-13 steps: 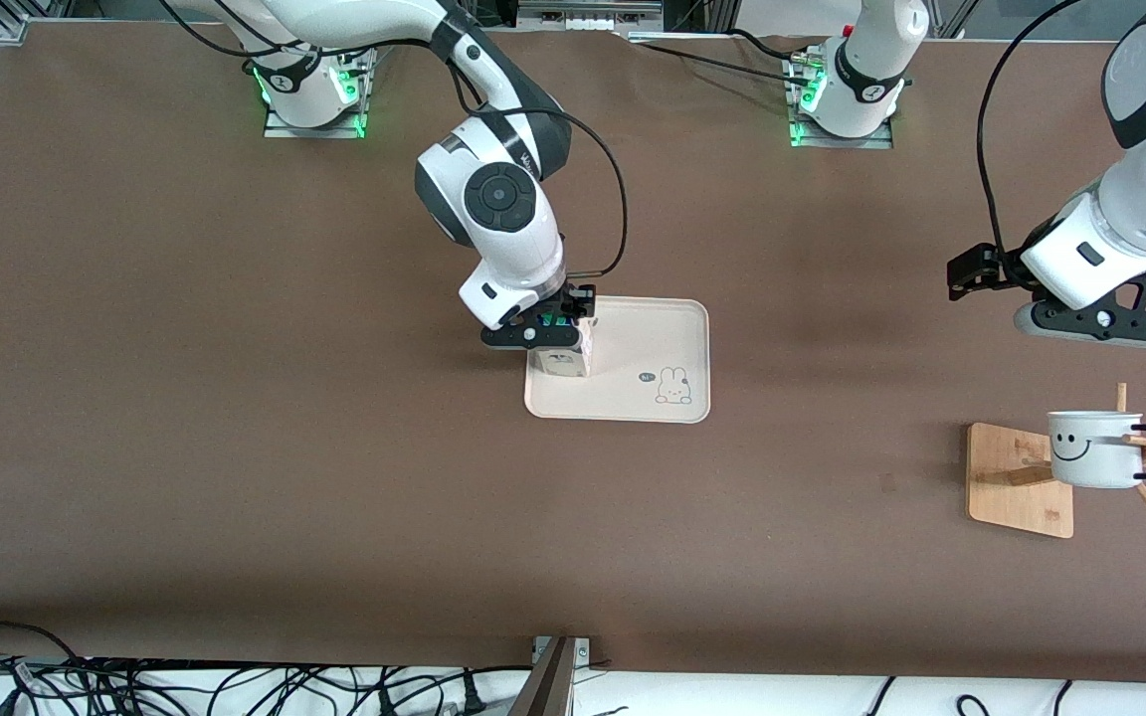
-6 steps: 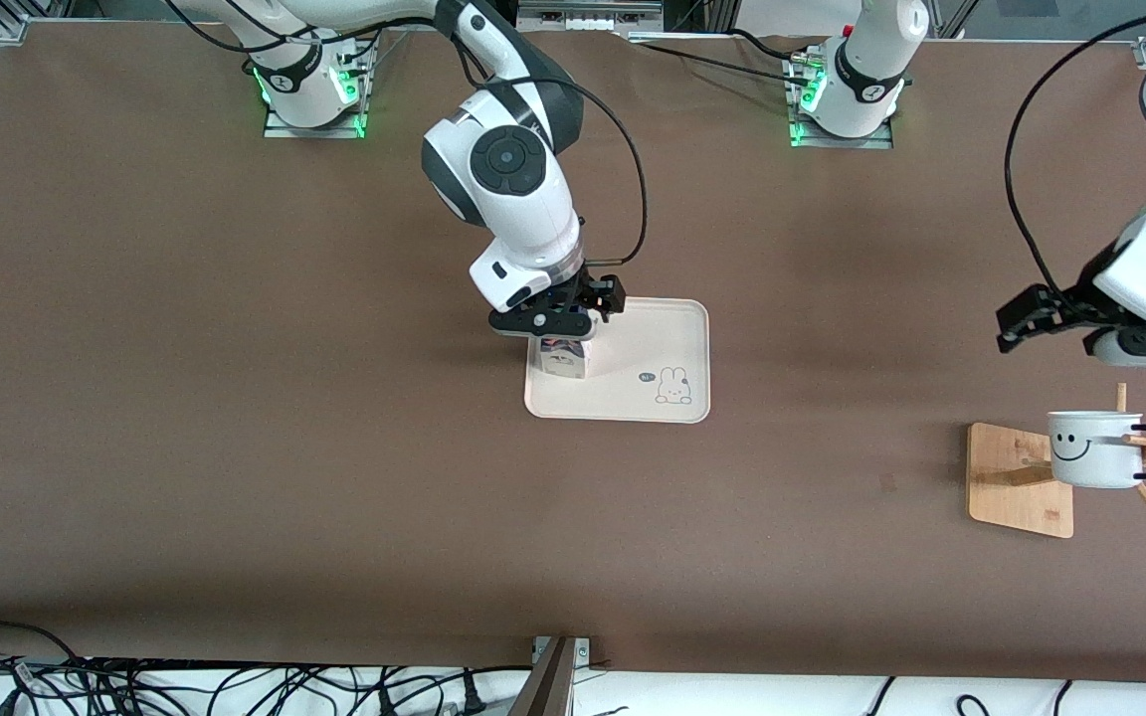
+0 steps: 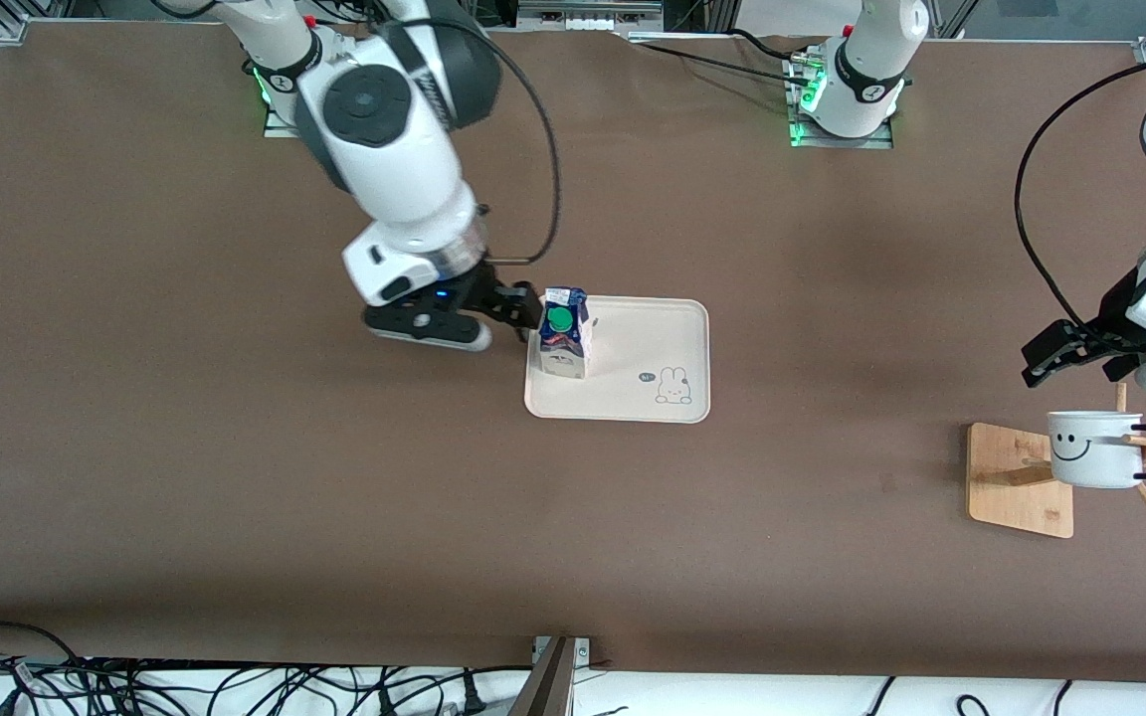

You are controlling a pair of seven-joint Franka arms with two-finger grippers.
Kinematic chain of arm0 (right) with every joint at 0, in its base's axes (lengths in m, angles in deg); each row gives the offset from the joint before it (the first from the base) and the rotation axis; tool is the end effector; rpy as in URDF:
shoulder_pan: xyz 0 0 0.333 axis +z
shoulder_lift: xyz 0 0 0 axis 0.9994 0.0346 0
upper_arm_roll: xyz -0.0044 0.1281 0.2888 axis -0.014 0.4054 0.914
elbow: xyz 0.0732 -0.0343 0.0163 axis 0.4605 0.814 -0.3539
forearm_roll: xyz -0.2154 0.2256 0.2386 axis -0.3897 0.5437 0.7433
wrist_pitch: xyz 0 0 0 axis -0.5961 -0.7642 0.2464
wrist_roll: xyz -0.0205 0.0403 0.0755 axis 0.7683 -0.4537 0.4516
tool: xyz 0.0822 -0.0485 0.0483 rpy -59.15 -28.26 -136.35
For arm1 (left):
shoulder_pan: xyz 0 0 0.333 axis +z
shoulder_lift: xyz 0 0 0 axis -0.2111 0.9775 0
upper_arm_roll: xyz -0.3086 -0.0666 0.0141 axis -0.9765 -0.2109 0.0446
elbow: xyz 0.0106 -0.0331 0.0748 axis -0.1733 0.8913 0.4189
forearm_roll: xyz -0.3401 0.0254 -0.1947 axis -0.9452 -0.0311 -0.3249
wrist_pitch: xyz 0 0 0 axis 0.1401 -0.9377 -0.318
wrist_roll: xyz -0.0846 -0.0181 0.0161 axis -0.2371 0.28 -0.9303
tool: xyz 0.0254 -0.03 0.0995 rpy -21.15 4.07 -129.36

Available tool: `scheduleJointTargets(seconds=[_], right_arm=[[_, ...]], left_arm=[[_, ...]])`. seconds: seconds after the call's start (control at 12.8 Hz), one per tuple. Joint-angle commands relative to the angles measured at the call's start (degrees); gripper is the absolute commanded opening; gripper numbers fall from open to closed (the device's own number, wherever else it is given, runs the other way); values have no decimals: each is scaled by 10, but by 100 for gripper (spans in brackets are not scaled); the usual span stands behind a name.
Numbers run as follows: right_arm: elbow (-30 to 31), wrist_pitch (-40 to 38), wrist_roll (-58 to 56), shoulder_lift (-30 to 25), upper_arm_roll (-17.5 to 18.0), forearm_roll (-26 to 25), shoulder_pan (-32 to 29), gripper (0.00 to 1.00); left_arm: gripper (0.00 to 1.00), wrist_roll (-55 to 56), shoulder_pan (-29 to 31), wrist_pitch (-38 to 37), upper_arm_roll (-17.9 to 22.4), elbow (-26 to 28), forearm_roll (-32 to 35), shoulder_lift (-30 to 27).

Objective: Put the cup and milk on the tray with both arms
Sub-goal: 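Lower the carton onto the tray, release it while the left gripper reaches the mug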

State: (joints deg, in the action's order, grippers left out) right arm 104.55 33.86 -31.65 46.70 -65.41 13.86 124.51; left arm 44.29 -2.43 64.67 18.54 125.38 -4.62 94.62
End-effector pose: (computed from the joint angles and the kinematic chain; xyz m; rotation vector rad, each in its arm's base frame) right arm 0.5833 0.3786 0.5017 -2.9988 0.2888 -0.1762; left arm 0.6221 0.0425 0.5101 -3.0924 -0.1612 -0.4013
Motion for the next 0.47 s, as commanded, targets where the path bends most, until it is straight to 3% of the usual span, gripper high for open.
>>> scheduleJointTargets(seconds=[0.0,0.16,0.39], right_arm=[[11,-95,-141,-50,-28,35,-44,100],[22,-115,-200,-69,-48,35,-70,100],[63,-160,-269,-123,-40,31,-139,100]], left_arm=[[100,7,18,39,-7,37,-1,-13],[100,7,25,39,-7,39,-4,-13],[100,8,40,72,-7,69,-50,-16]])
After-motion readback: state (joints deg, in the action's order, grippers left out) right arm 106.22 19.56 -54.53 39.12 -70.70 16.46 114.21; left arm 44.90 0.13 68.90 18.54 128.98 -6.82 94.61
